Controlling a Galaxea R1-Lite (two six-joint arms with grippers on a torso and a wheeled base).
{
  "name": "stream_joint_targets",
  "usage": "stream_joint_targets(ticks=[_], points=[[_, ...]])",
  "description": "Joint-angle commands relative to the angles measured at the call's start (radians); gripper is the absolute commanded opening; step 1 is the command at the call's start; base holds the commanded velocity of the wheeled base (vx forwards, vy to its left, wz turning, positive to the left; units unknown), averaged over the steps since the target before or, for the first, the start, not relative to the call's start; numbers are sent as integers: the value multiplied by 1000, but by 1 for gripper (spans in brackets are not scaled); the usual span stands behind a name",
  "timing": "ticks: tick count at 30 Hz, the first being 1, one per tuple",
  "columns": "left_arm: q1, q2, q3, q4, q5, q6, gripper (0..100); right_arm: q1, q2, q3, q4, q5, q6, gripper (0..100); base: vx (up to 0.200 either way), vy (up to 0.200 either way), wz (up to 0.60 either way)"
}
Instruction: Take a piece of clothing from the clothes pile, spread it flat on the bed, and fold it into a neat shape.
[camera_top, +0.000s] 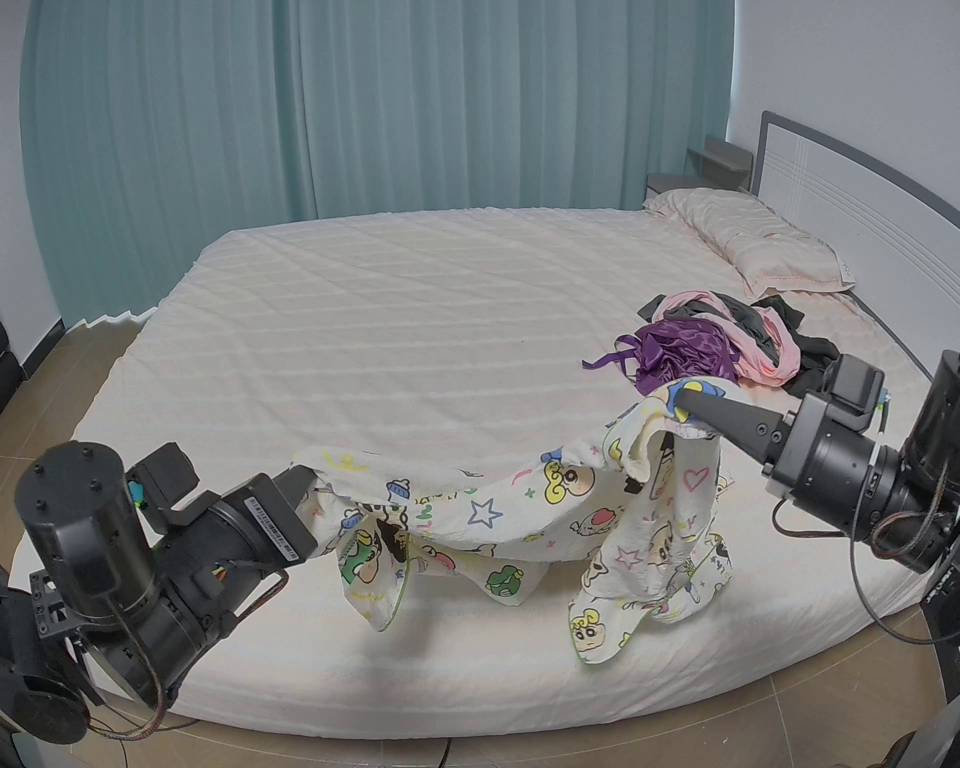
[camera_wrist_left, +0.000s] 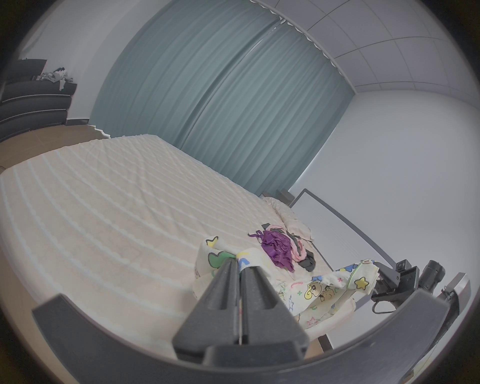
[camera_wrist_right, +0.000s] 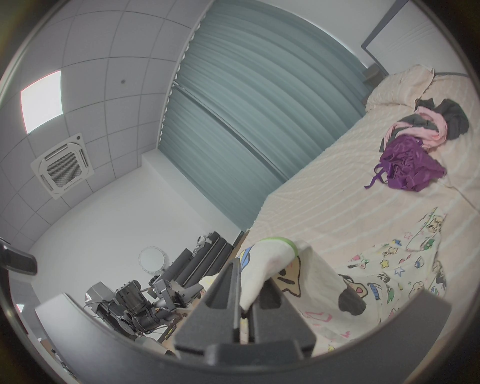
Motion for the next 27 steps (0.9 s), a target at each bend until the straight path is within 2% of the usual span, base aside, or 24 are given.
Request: stream_joint_targets(ticks=[1, 3, 6, 12, 16, 20, 22, 27], points=[[-37, -108, -22, 41, 8, 11, 0, -3, -133, 17, 6, -1, -5, 0, -200, 0, 0], [-61, -145, -32, 75, 19, 31, 0, 7, -179, 23, 6, 1, -31, 0, -200, 0, 0], [-84, -217, -59, 135, 42, 59, 0, 27, -242, 20, 6, 4, -79, 0, 0, 0, 0], [-81, -309, -174, 228, 97, 79, 0, 27, -357, -23, 21, 24, -87, 0, 0, 0, 0], [-77, -355, -259, 311, 102, 115, 0, 24, -415, -114, 155, 39, -90, 0, 0, 0, 0], [-20, -320, -329, 367, 100, 115, 0, -39, -363, -249, 250, 65, -90, 0, 0, 0, 0], [32, -257, -355, 370, 99, 115, 0, -105, -286, -342, 256, 80, -88, 0, 0, 0, 0], [92, -142, -407, 374, 96, 114, 0, -201, -116, -517, 262, 108, -87, 0, 0, 0, 0]])
